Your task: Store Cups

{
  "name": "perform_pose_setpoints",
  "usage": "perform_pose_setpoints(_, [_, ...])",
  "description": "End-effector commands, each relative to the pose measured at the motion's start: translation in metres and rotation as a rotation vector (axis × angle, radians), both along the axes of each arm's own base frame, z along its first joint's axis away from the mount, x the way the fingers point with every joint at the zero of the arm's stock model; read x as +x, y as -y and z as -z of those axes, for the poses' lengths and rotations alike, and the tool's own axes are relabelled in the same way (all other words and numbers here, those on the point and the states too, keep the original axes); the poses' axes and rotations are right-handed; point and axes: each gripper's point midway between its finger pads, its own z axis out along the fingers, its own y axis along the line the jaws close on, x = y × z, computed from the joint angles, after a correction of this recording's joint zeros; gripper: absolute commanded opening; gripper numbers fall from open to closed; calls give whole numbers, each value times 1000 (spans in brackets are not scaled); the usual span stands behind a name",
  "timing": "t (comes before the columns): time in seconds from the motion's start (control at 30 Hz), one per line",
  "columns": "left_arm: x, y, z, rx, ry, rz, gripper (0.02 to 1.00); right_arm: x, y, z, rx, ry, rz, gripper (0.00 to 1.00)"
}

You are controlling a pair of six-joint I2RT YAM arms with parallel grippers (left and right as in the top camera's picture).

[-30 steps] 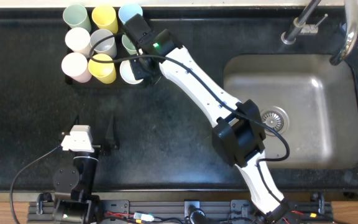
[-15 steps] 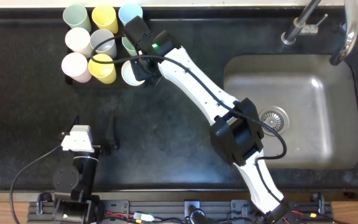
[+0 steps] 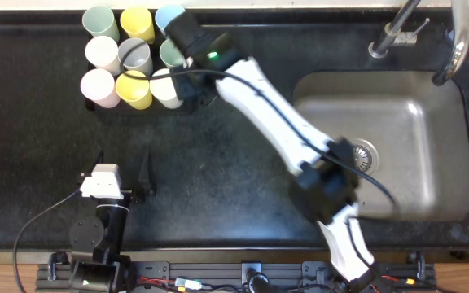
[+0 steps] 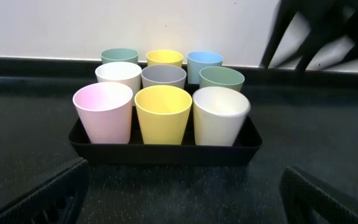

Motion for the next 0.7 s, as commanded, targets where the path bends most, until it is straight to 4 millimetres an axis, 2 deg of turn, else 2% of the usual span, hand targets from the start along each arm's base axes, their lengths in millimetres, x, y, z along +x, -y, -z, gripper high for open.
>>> perform_pose_setpoints(0.03, [0, 0, -1, 17, 6, 5, 1000, -6, 70, -149, 114, 266, 34, 755])
perform_pose_setpoints(0.07, [0, 0, -1, 17, 6, 5, 1000, -9, 89, -163, 105, 291, 43, 779])
perform_pose_setpoints(0.17, [0, 0, -1, 17, 6, 5, 1000, -18, 146, -188, 55, 341, 72, 853])
perform_pose_setpoints(0.3, [0, 0, -1, 17, 6, 5, 1000, -38, 217, -201, -20, 390, 127, 963])
perform_pose_setpoints(0.37, [0, 0, -1, 17, 6, 5, 998, -51, 241, -203, -35, 416, 161, 998])
perform_pose_setpoints(0.43, [0, 0, -1, 17, 6, 5, 1000, -69, 260, -200, -37, 449, 198, 998])
perform_pose_setpoints(0.5, [0, 0, -1, 17, 6, 5, 1000, -86, 270, -195, -27, 497, 220, 998])
perform_pose_setpoints(0.7, [0, 0, -1, 17, 6, 5, 1000, -131, 279, -177, 55, 767, 240, 996])
